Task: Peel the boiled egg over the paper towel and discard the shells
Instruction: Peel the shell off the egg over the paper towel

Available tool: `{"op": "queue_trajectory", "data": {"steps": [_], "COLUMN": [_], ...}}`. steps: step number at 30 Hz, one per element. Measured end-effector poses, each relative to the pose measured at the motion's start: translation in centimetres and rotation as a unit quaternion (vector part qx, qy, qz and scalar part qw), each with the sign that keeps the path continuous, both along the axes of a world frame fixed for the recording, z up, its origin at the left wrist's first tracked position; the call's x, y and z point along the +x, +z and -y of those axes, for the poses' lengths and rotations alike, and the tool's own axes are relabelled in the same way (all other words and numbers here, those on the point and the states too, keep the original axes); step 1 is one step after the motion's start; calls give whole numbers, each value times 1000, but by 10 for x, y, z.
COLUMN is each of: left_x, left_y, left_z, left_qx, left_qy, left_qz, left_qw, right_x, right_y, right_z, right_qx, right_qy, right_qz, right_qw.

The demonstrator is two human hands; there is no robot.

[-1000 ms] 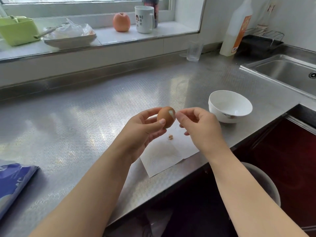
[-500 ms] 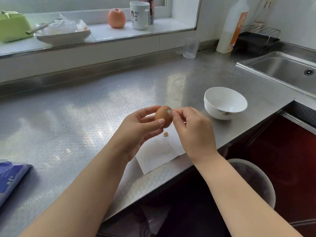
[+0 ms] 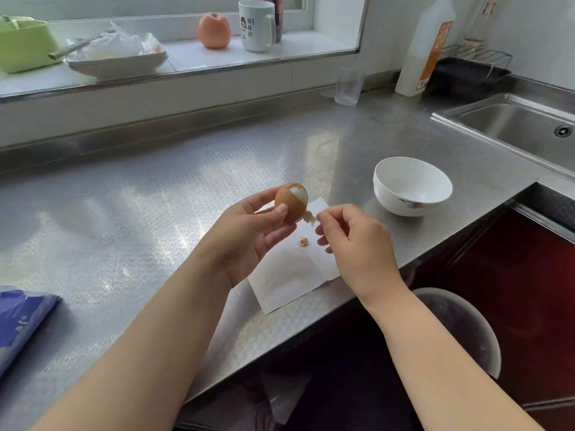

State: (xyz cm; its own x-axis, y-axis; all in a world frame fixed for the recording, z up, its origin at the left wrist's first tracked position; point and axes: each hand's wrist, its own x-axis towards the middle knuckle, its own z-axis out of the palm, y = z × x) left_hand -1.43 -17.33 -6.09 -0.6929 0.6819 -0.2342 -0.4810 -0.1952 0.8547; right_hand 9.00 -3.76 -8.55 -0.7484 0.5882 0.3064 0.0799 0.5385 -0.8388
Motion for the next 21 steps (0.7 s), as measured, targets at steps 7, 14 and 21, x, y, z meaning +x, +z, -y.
{"op": "queue_trajectory", "data": {"steps": [7, 14, 21], "left_x": [1, -1, 4], "left_y": [1, -2, 0], "left_z": [0, 1, 1], "left_qx": [-11, -8, -24], "left_qy": [12, -28, -63], "left_qz": [6, 23, -55], "left_qw": [1000, 999, 996], "right_x": [6, -2, -7], "right_y": [9, 12, 23], "right_z": [-7, -14, -8], "right_qx": [-48, -45, -122], "right_qy": [22, 42, 64], "right_qz": [58, 100, -25], "right_qw": [997, 993, 990]}}
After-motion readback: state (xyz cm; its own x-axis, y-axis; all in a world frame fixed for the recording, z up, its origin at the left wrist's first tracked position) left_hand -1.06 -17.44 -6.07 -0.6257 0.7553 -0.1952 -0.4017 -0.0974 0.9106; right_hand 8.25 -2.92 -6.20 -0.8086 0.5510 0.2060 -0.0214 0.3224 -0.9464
